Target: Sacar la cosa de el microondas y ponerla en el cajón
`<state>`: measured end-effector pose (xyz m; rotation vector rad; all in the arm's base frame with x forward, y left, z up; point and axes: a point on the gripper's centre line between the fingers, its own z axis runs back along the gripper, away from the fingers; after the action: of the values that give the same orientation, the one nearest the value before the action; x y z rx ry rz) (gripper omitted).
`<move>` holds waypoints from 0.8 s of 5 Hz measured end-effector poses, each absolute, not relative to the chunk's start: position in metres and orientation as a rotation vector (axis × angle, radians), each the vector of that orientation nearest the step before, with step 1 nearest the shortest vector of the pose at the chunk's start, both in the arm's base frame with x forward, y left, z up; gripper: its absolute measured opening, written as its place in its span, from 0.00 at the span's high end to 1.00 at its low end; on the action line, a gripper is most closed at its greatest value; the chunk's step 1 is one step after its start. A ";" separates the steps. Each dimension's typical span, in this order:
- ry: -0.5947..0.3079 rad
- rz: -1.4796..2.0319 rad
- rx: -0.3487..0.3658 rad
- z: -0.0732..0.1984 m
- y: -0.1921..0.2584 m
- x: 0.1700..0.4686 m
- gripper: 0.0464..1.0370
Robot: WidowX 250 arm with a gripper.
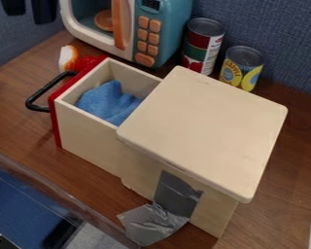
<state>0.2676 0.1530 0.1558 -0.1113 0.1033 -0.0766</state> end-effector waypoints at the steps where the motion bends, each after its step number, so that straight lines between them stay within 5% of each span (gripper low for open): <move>1: 0.127 -0.065 -0.126 0.144 0.154 0.270 0.04; 4: 0.064 0.204 -0.071 0.093 0.196 0.319 0.04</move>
<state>0.3192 0.1963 0.0929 -0.0709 0.0640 0.2042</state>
